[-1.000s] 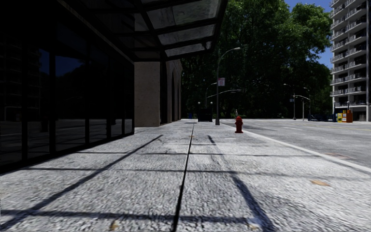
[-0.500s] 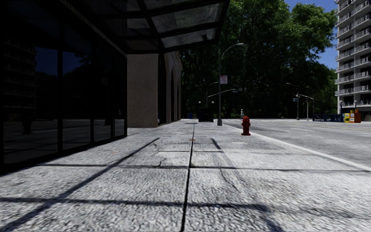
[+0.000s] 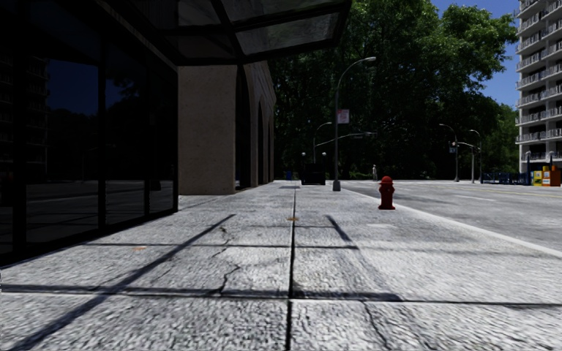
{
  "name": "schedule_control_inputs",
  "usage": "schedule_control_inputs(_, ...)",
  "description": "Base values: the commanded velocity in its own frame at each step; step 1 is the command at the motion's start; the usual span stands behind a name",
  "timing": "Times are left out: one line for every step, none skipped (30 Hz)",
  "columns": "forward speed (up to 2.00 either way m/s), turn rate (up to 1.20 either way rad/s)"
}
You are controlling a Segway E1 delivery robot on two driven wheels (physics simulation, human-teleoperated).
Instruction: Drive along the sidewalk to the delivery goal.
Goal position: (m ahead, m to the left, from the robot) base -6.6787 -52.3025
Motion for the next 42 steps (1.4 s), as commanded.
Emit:
schedule_control_inputs(2.0, 0.0)
schedule_control_inputs(2.0, 0.0)
schedule_control_inputs(2.0, 0.0)
schedule_control_inputs(2.0, 0.0)
schedule_control_inputs(2.0, 0.0)
schedule_control_inputs(2.0, 0.0)
schedule_control_inputs(2.0, 0.0)
schedule_control_inputs(2.0, 0.0)
schedule_control_inputs(2.0, 0.0)
schedule_control_inputs(2.0, 0.0)
schedule_control_inputs(2.0, 0.0)
schedule_control_inputs(2.0, 0.0)
schedule_control_inputs(2.0, 0.0)
schedule_control_inputs(2.0, 0.0)
schedule_control_inputs(2.0, 0.0)
schedule_control_inputs(2.0, 0.0)
schedule_control_inputs(2.0, 0.0)
schedule_control_inputs(2.0, 0.0)
schedule_control_inputs(2.0, 0.0)
schedule_control_inputs(2.0, 0.0)
schedule_control_inputs(2.0, 0.0)
schedule_control_inputs(2.0, 0.0)
schedule_control_inputs(2.0, 0.0)
schedule_control_inputs(2.0, 0.0)
schedule_control_inputs(2.0, 0.0)
schedule_control_inputs(2.0, 0.0)
schedule_control_inputs(2.0, 0.0)
schedule_control_inputs(2.0, 0.0)
schedule_control_inputs(2.0, 0.0)
schedule_control_inputs(2.0, 0.0)
schedule_control_inputs(2.0, 0.0)
schedule_control_inputs(2.0, 0.0)
schedule_control_inputs(2.0, 0.0)
schedule_control_inputs(2.0, 0.0)
schedule_control_inputs(2.0, 0.0)
schedule_control_inputs(2.0, 0.0)
schedule_control_inputs(2.0, 0.0)
schedule_control_inputs(2.0, 0.0)
schedule_control_inputs(2.0, 0.0)
schedule_control_inputs(2.0, 0.0)
schedule_control_inputs(2.0, 0.0)
schedule_control_inputs(2.0, 0.0)
